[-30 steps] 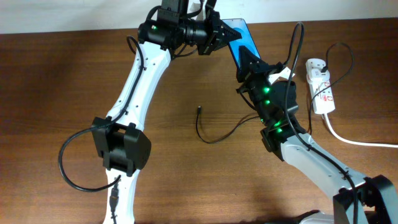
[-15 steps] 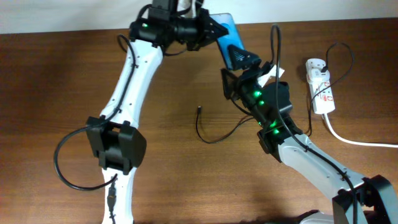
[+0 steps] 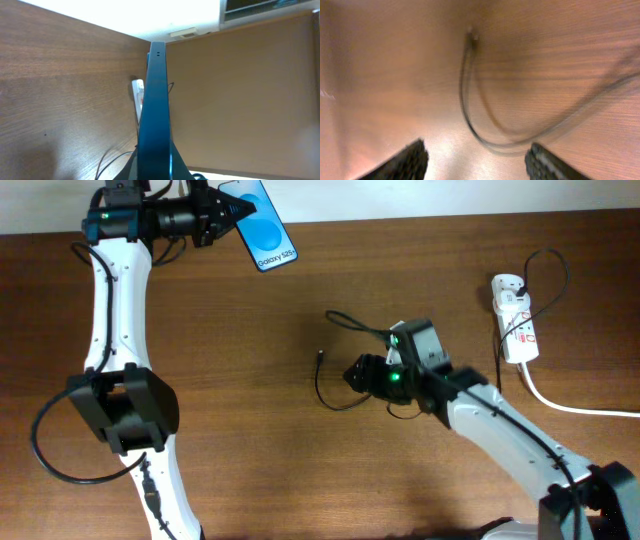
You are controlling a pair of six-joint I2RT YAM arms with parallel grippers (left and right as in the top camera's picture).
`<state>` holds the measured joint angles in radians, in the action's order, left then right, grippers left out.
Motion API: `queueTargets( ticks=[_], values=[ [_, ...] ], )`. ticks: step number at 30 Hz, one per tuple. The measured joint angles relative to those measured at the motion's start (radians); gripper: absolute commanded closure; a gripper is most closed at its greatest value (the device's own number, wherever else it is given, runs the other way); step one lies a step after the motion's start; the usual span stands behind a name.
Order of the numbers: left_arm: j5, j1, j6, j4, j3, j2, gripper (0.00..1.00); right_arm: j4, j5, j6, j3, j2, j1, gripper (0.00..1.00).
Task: Plug charger to phone and switch on socket
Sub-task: 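Move the right gripper to the black USB-C cable end and grasp it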
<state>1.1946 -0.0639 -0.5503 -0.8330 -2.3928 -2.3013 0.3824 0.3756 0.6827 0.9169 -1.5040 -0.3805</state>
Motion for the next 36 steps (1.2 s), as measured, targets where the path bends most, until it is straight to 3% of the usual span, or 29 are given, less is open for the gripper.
queueTargets(
  ticks=[2, 5, 7, 14, 23, 27, 34, 35, 36],
  values=[
    [0.044, -0.028, 0.009, 0.003, 0.000, 0.000, 1.00, 0.185, -0.031, -0.092, 0.225, -0.043, 0.000, 0.42],
    [0.105, -0.094, 0.012, 0.005, 0.000, 0.000, 1.00, 0.240, -0.043, -0.134, 0.430, -0.212, -0.019, 0.59],
    [0.118, -0.115, 0.012, 0.005, 0.000, 0.000, 1.00, 0.203, -0.045, -0.095, 0.439, -0.311, -0.052, 0.65],
    [0.134, -0.151, 0.012, 0.003, 0.000, 0.000, 1.00, 0.062, -0.057, -0.024, 0.441, -0.540, -0.130, 0.65],
    [0.135, -0.151, 0.012, -0.024, 0.000, 0.000, 1.00, -0.013, -0.079, -0.023, 0.449, -0.597, -0.130, 0.65],
    [0.135, -0.151, 0.012, -0.024, 0.000, 0.000, 1.00, -0.034, -0.079, -0.012, 0.454, -0.608, -0.130, 0.75],
    [0.135, -0.151, 0.012, -0.024, 0.000, 0.000, 1.00, -0.029, -0.079, -0.008, 0.454, -0.610, -0.130, 0.76],
    [0.138, -0.151, 0.012, -0.024, 0.000, 0.000, 1.00, -0.032, -0.079, -0.008, 0.451, -0.610, -0.130, 0.92],
    [0.141, -0.151, 0.012, -0.024, 0.000, 0.000, 1.00, -0.032, -0.079, -0.010, 0.451, -0.610, -0.130, 0.96]
  ],
)
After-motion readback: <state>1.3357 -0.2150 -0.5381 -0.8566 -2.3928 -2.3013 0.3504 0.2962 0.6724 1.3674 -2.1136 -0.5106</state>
